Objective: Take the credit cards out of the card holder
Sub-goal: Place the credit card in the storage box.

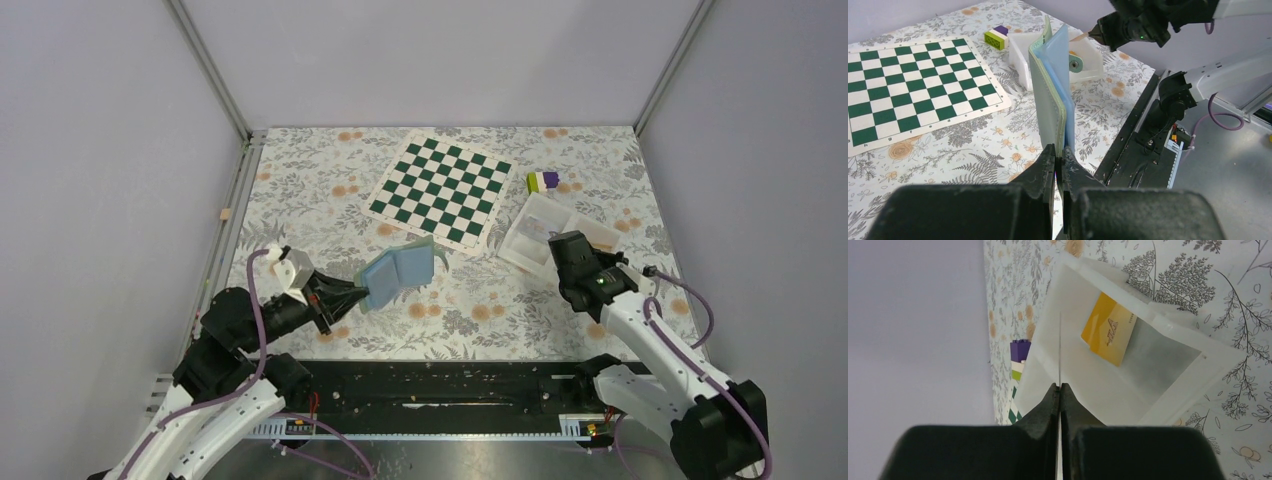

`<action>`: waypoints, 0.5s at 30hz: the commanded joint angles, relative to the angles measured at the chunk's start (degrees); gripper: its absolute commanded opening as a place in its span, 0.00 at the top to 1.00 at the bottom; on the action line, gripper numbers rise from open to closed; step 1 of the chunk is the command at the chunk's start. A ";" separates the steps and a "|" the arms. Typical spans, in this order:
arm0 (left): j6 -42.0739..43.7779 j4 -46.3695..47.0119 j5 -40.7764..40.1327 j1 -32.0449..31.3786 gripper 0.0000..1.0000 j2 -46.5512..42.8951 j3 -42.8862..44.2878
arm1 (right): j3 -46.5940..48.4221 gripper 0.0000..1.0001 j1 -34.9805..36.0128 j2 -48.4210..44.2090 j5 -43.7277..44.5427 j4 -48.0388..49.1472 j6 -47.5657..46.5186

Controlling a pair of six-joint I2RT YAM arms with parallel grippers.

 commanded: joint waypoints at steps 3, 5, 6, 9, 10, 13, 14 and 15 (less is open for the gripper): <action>1.29 2.55 -1.34 -1.00 1.00 -2.29 -0.16 | 2.06 1.00 -2.83 5.57 -1.33 -0.68 14.09; 1.37 2.52 -1.62 -1.26 1.00 -2.60 -0.16 | 1.46 1.00 -4.66 7.46 -3.64 2.42 14.24; 1.34 2.53 -1.73 -1.33 1.00 -2.65 -0.09 | 1.33 1.00 -5.53 8.16 -4.83 3.69 14.23; 1.55 2.24 -1.96 -1.60 1.00 -2.57 -0.15 | 1.19 1.00 -8.10 10.78 -7.22 6.38 13.61; 1.68 2.16 -2.12 -1.70 1.00 -2.61 -0.14 | 1.02 1.00 -9.07 11.70 -8.69 7.83 13.33; 1.86 2.12 -2.63 -1.93 1.00 -2.61 -0.10 | -0.04 1.00 -11.44 14.66 -12.11 13.46 12.78; 1.94 2.09 -2.80 -1.90 1.00 -2.50 -0.11 | -0.08 1.00 -11.96 15.57 -12.95 14.62 12.61; 1.99 1.92 -2.93 -2.01 1.00 -2.54 -0.13 | 0.17 1.00 -12.59 16.44 -13.60 15.32 12.14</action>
